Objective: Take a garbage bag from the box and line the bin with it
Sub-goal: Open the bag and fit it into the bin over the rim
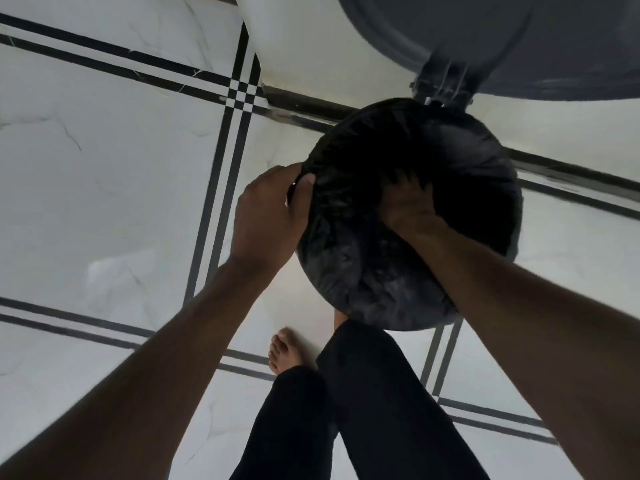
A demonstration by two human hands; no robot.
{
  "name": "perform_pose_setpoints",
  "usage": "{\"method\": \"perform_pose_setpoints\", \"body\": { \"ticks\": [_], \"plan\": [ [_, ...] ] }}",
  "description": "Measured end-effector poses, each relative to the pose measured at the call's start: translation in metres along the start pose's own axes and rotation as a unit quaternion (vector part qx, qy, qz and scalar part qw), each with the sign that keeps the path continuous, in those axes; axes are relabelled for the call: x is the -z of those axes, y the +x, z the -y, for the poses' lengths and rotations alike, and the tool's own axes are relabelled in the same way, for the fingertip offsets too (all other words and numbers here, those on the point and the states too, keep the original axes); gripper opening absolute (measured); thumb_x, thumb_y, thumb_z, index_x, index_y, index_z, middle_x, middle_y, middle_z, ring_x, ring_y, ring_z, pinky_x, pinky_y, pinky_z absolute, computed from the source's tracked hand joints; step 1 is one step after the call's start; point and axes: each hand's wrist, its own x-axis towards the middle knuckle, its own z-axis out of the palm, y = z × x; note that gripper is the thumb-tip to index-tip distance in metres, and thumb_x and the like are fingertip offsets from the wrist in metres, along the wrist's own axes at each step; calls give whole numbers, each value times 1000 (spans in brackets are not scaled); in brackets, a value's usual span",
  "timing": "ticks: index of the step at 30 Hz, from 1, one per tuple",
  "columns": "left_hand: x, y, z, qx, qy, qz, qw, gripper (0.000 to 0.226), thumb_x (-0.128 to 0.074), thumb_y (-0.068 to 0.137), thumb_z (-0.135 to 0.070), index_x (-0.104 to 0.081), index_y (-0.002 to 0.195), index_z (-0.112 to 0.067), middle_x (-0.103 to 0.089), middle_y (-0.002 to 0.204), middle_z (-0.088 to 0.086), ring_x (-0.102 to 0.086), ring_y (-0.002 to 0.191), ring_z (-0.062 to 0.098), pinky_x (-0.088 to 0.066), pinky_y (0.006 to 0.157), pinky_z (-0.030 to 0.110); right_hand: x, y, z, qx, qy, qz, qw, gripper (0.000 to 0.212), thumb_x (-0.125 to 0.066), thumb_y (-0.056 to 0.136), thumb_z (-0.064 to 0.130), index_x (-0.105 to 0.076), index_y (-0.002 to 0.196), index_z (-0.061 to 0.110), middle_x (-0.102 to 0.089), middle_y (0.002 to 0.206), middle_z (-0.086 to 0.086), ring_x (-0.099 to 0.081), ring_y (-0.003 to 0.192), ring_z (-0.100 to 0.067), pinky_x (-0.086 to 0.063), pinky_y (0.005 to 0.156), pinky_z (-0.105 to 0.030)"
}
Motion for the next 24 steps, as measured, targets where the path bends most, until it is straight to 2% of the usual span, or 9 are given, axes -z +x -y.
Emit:
{"method": "perform_pose_setpoints", "body": {
  "ticks": [5, 9, 11, 13, 17, 19, 20, 22, 24],
  "plan": [
    [-3, -2, 2, 0, -30, -6, 1000, 29, -44, 105, -28, -68, 110, -13, -73, 87, 0, -67, 75, 18, -50, 65, 32, -28, 27, 2, -11, -98, 90, 991, 74, -50, 95, 38, -15, 157, 18, -15, 163, -13, -14, 149, -34, -7, 118, -59],
    [-7, -1, 3, 18, -48, -3, 999, 30, -42, 104, -32, -66, 107, -15, -71, 82, 0, -68, 76, 21, -52, 68, 43, -33, 25, 2, -23, -110, 118, 987, 64, -46, 96, 33, -25, 154, 15, -26, 159, -15, -25, 146, -35, -16, 119, -52],
    [-7, 0, 3, 25, -50, -3, 998, 30, -42, 103, -33, -67, 109, -16, -72, 85, 0, -69, 79, 22, -54, 70, 43, -27, 20, 2, -42, -10, 128, 991, 57, -50, 96, 28, -37, 148, 11, -36, 154, -17, -36, 141, -35, -28, 116, -47],
    [-4, 0, -1, 36, -47, 2, 998, 30, -43, 103, -32, -67, 112, -18, -73, 88, -1, -68, 82, 21, -54, 74, 43, -15, 7, 0, -81, 163, 127, 975, 48, -51, 96, 29, -49, 140, 10, -48, 145, -18, -49, 130, -35, -42, 108, -41],
    [-1, 0, -10, 76, -55, 19, 995, 31, -43, 102, -35, -68, 115, -22, -74, 92, -3, -68, 86, 21, -55, 79, 43, 14, -48, 8, -98, 424, -23, 900, 43, -44, 97, 35, -57, 135, 21, -58, 137, -11, -54, 126, -31, -41, 104, -32],
    [0, 1, -11, 92, -53, 26, 994, 35, -40, 100, -39, -68, 114, -24, -74, 92, -4, -67, 87, 22, -55, 80, 44, 18, -77, 25, -52, 484, -68, 871, 48, -41, 100, 42, -44, 146, 30, -49, 148, -5, -45, 136, -26, -30, 110, -27],
    [1, 2, -11, 97, -52, 31, 993, 36, -39, 99, -40, -68, 113, -25, -74, 91, -4, -67, 87, 22, -55, 80, 44, 13, -84, 36, -24, 482, -49, 875, 55, -38, 100, 48, -32, 152, 32, -40, 155, -4, -37, 141, -24, -23, 113, -27],
    [0, 3, -9, 99, -48, 38, 993, 36, -38, 98, -40, -68, 112, -25, -74, 91, -4, -67, 88, 23, -55, 81, 45, -9, -81, 58, 19, 419, 22, 908, 72, -25, 92, 68, -13, 156, 36, -22, 163, -2, -22, 149, -24, -14, 122, -41],
    [0, 4, -7, 88, -44, 40, 994, 35, -39, 99, -39, -68, 113, -24, -74, 92, -4, -68, 88, 22, -55, 82, 44, -41, -63, 68, 18, 309, 116, 944, 86, -7, 79, 79, -3, 155, 40, -13, 165, 0, -15, 151, -28, -16, 119, -56]
  ]
}}
